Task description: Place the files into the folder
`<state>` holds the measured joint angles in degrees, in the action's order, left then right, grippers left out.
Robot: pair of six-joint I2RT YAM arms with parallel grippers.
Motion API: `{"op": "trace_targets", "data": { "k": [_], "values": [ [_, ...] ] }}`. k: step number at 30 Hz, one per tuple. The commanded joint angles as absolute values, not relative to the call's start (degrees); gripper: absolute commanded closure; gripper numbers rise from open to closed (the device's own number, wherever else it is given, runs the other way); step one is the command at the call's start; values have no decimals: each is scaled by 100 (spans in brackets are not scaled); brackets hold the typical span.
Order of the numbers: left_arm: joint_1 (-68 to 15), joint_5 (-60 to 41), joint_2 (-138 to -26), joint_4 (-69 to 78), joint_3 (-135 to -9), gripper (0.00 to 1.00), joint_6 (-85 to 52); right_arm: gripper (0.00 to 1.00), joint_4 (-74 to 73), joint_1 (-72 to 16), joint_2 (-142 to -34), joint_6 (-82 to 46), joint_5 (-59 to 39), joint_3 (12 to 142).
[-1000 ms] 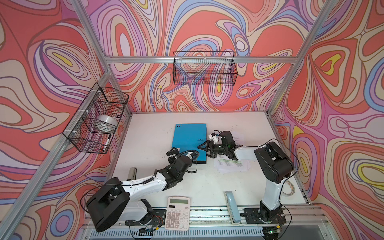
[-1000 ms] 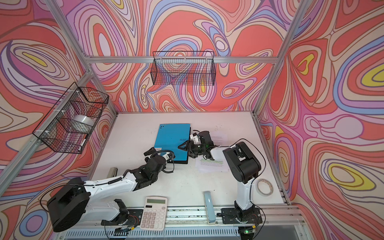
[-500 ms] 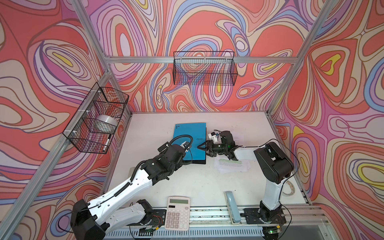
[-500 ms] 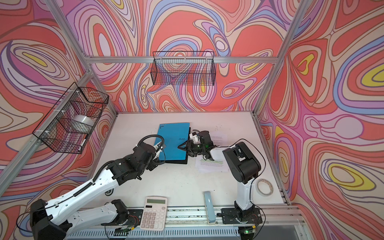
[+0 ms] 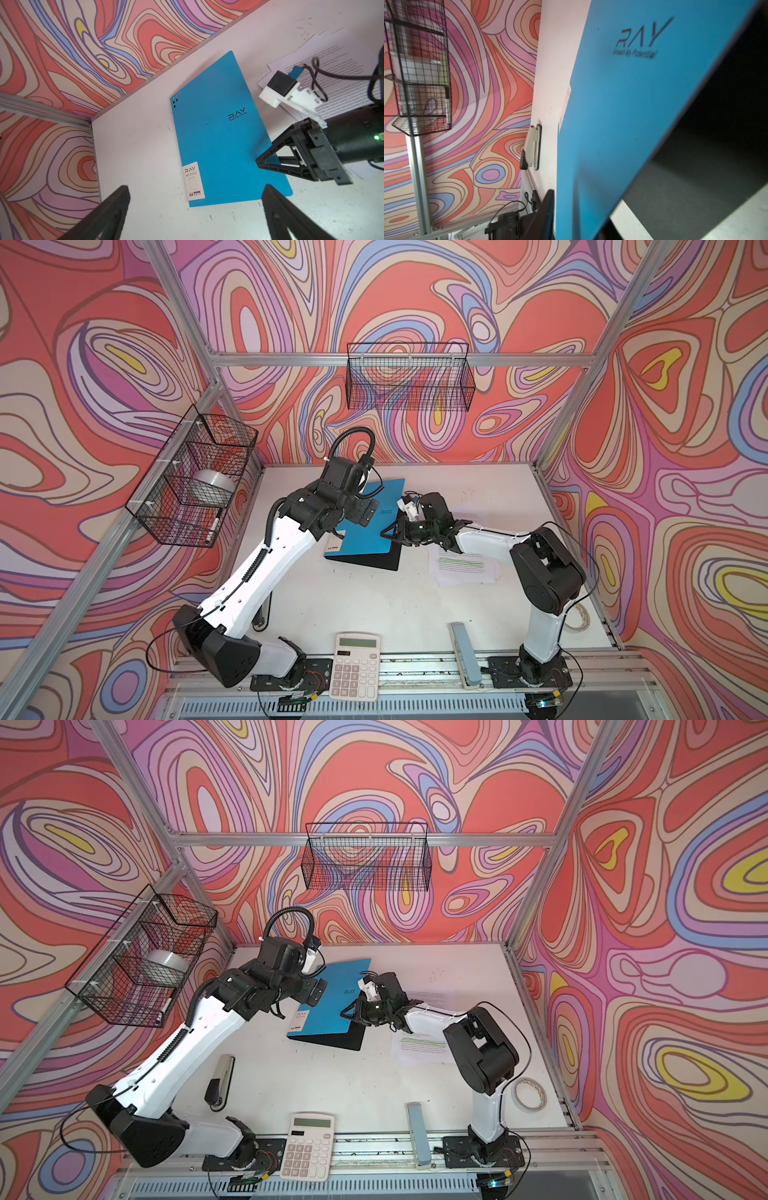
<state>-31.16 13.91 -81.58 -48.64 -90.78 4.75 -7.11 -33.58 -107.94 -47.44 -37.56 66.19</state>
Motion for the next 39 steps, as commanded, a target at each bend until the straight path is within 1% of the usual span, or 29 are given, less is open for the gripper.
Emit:
{"op": "trace_targets", "data": {
  "k": [1,2,4,6,12,19,27,34,39],
  "values": [
    [-2995,960,-8285,-5495,-9313,0,88,81,-336,-3386,-10558,-4421,-3403,6688],
    [-2966,882,-8304,-5530,-9346,0,51,84,-313,-3386,-10540,-4396,-3394,6680],
    [-2900,756,-8331,-5601,-9408,0,-31,85,-280,-3393,-10515,-4363,-3378,6680],
    [-2876,691,-8374,-5670,-9470,0,-74,91,-259,-3394,-10518,-4318,-3384,6680],
    [-2827,553,-8591,-5968,-9780,0,-288,99,143,-3419,-10516,-4091,-3391,6907],
    [-2633,280,-9146,-6506,-10512,0,-515,99,1471,-3446,-10400,-3469,-3404,7565],
    [-2502,-80,-9712,-6851,-11144,0,-678,99,2357,-3449,-10181,-3149,-3421,7923],
    [-2356,-489,-10140,-7134,-11781,0,-890,98,2848,-3446,-9910,-3039,-3469,8175],
    [-2282,-664,-10347,-7120,-11922,0,-993,95,2902,-3446,-9892,-3071,-3610,8323]
  ]
}}
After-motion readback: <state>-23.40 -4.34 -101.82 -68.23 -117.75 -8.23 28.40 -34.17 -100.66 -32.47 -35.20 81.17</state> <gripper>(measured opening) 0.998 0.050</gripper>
